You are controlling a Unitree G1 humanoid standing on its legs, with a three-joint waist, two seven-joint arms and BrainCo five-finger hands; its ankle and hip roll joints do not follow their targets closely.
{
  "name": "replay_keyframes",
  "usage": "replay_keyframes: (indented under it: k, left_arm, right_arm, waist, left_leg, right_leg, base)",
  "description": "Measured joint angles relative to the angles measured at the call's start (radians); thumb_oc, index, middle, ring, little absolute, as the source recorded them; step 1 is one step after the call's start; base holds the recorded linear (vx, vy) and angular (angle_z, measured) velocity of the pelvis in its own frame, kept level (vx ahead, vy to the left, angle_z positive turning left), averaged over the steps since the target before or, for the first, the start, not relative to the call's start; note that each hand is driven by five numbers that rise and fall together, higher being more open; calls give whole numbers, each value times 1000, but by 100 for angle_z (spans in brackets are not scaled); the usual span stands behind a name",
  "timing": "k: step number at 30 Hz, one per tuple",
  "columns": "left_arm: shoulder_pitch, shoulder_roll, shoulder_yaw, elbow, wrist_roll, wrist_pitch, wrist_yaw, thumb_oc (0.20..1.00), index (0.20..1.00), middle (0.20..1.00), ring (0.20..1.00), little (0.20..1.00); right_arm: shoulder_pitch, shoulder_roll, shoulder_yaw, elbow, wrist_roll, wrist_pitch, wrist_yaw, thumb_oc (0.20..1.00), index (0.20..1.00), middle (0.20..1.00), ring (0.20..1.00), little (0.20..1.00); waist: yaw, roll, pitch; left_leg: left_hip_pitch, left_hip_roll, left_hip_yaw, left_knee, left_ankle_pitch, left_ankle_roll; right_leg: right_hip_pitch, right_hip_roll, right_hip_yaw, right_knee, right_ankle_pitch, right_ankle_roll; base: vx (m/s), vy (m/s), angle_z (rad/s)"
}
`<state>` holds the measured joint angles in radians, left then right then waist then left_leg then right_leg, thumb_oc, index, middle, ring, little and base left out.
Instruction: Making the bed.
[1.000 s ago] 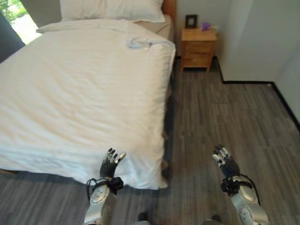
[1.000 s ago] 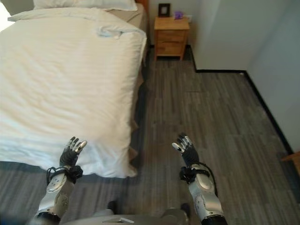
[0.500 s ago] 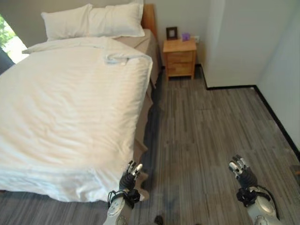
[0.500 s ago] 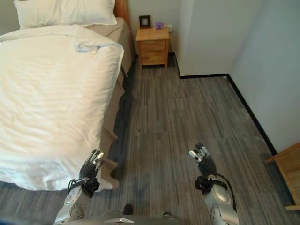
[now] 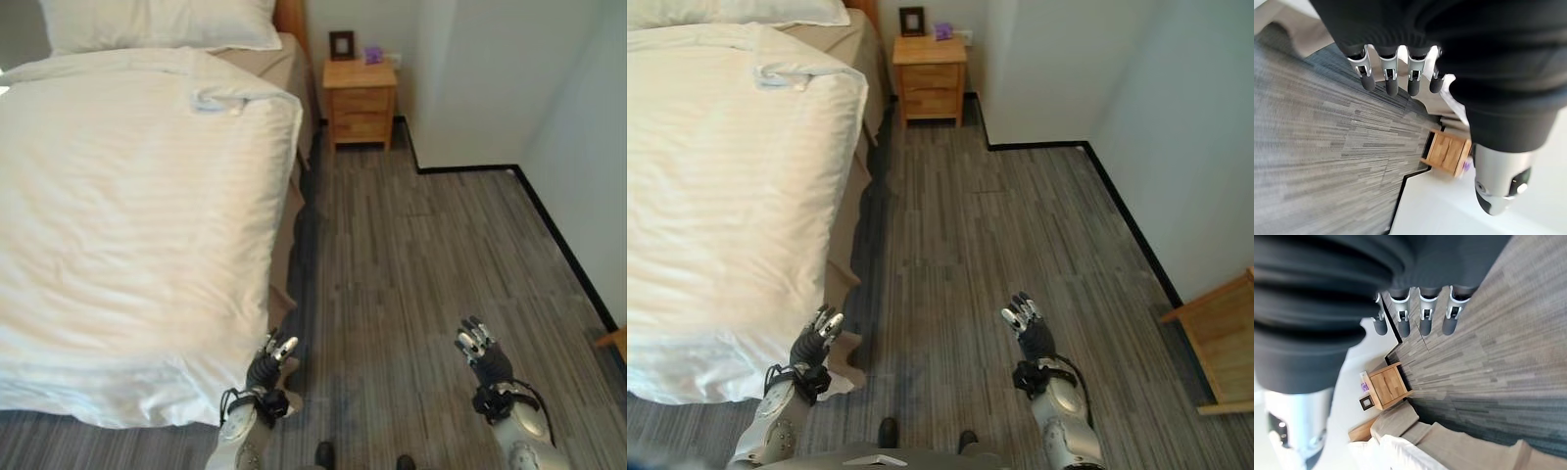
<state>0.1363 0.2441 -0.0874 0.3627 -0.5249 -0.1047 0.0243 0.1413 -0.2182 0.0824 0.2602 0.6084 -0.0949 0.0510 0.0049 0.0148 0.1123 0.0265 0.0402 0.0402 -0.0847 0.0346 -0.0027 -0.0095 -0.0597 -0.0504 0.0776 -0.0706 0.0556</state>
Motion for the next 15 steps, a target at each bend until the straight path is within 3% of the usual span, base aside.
replay_keyframes:
  k: [2,3,4,5,6,9,10,13,14,15]
  left_arm:
    - [-4,-1,37,5,0,-2,10,1000,1000,1000,1000,1000]
    - [-5,0,56,5,0,-2,14,1000,1000,1000,1000,1000]
    - [-6,3,71,15,0,-2,21,1000,1000,1000,1000,1000]
    - [-15,2,82,32,0,-1,27,1000,1000,1000,1000,1000]
    - [-15,2,89,33,0,-5,33,1000,1000,1000,1000,1000]
    - [-18,10,90,34,-2,-10,39,1000,1000,1000,1000,1000]
    - [-27,11,84,35,-2,-11,40,1000,1000,1000,1000,1000]
    - [-40,5,81,46,0,-13,47,1000,1000,1000,1000,1000]
    - [-39,4,81,45,0,-14,48,1000,1000,1000,1000,1000]
    - [-36,-11,78,43,0,-16,55,1000,1000,1000,1000,1000]
  right_arm:
    - [-26,-4,15,0,-3,0,1,1000,1000,1000,1000,1000]
    - [-45,-7,26,0,-6,1,2,1000,1000,1000,1000,1000]
    - [-59,-11,42,-2,-23,2,2,1000,1000,1000,1000,1000]
    - [-80,-13,49,-12,-26,3,4,1000,1000,1000,1000,1000]
    - [-64,-10,50,-23,-45,3,5,1000,1000,1000,1000,1000]
    - [-34,-8,40,-28,-57,4,19,1000,1000,1000,1000,1000]
    - [-25,-9,26,-37,-58,3,21,1000,1000,1000,1000,1000]
    - [-16,-7,11,-37,-59,3,21,1000,1000,1000,1000,1000]
    - [-12,-7,7,-36,-59,3,21,1000,1000,1000,1000,1000]
    - [-8,-11,-6,-36,-60,4,21,1000,1000,1000,1000,1000]
  waist:
    - [11,-3,6]
    - [25,-7,17]
    - [28,-11,29]
    - [25,-7,56]
    - [5,-20,59]
    - [-35,-43,62]
    - [-40,-48,66]
    - [-66,-45,67]
    - [-73,-48,65]
    - [-90,-20,60]
  left_leg:
    - [11,-8,43,-2,-7,12]
    - [26,-12,79,-5,-11,16]
    - [45,-20,101,-6,-40,25]
    - [72,-24,114,-9,-40,35]
    - [84,-36,115,-8,-62,28]
    - [85,-43,82,-9,-68,40]
    - [77,-34,66,1,-75,33]
    - [93,17,26,3,-112,-9]
    - [114,28,15,-9,-120,-21]
    - [142,88,-28,-14,-151,-34]
  right_leg:
    - [-69,-23,-8,120,-23,20]
    - [-115,-46,-47,201,-42,51]
    - [-161,-68,-85,304,-36,53]
    - [-231,-100,-111,459,-51,107]
    - [-288,-117,-97,488,-77,150]
    - [-335,-117,-39,339,-53,136]
    - [-356,-114,-32,222,-23,126]
    - [-347,-115,-106,30,20,125]
    - [-335,-114,-115,19,20,126]
    - [-338,-80,-137,115,47,79]
  base:
    - [131,142,-58]
    - [140,78,-81]
    - [333,17,-80]
    - [375,-12,-53]
    - [508,-23,-4]
    - [403,-58,31]
    - [574,-115,43]
    - [692,-174,41]
    - [624,-193,57]
    - [528,-193,71]
